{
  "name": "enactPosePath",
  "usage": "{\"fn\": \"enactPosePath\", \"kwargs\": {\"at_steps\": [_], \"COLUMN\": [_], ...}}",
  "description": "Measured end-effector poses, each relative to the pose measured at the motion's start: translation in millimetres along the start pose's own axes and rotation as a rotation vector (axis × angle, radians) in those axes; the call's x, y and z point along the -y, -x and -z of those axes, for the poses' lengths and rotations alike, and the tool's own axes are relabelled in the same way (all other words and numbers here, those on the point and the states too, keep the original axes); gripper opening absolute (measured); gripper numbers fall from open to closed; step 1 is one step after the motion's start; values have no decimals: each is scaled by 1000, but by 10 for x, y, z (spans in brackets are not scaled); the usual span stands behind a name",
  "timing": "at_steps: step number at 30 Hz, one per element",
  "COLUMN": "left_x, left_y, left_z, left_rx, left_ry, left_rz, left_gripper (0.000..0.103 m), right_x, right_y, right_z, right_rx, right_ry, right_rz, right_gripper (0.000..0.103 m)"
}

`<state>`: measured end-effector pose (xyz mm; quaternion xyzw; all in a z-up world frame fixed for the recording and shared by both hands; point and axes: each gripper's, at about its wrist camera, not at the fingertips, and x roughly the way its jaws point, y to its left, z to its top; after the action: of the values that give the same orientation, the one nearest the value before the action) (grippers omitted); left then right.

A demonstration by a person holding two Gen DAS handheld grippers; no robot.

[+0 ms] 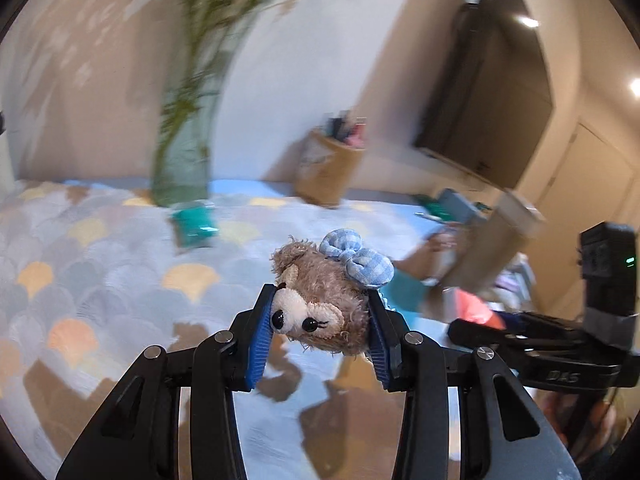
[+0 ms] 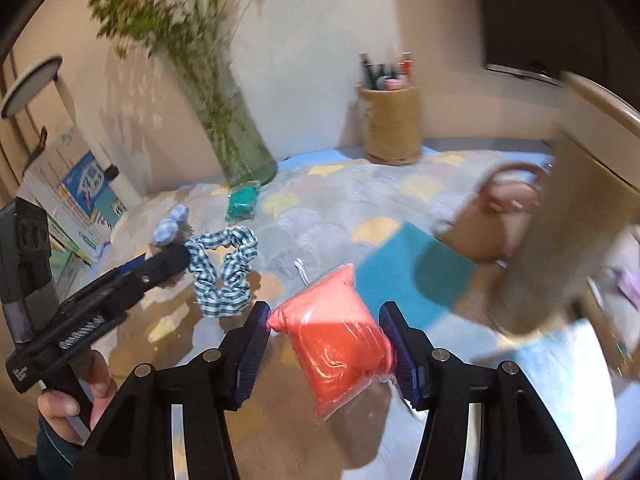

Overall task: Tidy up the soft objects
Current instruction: 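Carry the plush bear and pink packet to the glass bowl and release both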

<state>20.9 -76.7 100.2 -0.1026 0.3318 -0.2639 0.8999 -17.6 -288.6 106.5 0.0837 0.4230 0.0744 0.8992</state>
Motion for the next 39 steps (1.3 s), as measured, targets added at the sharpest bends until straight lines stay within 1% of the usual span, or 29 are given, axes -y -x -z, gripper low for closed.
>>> {"fn": "enactPosePath", "kwargs": {"at_steps": [5,10,14,16,21,23,26,27,30,32,34,37,39], "left_x": [497,1030,1507,1744,2369,2606,2855,2932,3121,3217,3287,3310,3307], "left_y": [111,91,-21,-98,-332,-459,-675,-759,-994,-1135,-1293,-1494,-1619], "left_z": [-2,15,22,6,-95,-134,-164,-157,-93,-48,-18,23,42], "left_rx": [4,-14,-38,-48,-53,-48,-41,-26,-14,-10,-4,-1,-29], "left_ry": [-64,-139,-218,-258,-343,-371,-386,-396,-439,-453,-470,-478,-476], "left_rz": [78,150,209,235,290,286,252,227,188,170,131,79,90], "left_gripper": [39,39,39,39,39,39,39,39,39,39,39,39,42], "right_x": [281,660,1047,1278,1825,2001,2282,2355,2595,2721,2805,2922,2986], "right_y": [401,786,1087,1233,1572,1641,1702,1696,1571,1451,1350,1209,1139], "right_z": [155,302,403,424,328,215,28,-41,-234,-365,-464,-605,-683], "right_rx": [55,111,160,186,257,275,308,313,290,272,256,242,231], "right_ry": [-58,-130,-203,-247,-338,-355,-386,-399,-436,-442,-448,-453,-466], "right_rz": [15,50,92,129,195,234,250,257,274,264,270,249,221], "right_gripper": [55,55,55,55,55,55,55,55,56,56,56,56,58]}}
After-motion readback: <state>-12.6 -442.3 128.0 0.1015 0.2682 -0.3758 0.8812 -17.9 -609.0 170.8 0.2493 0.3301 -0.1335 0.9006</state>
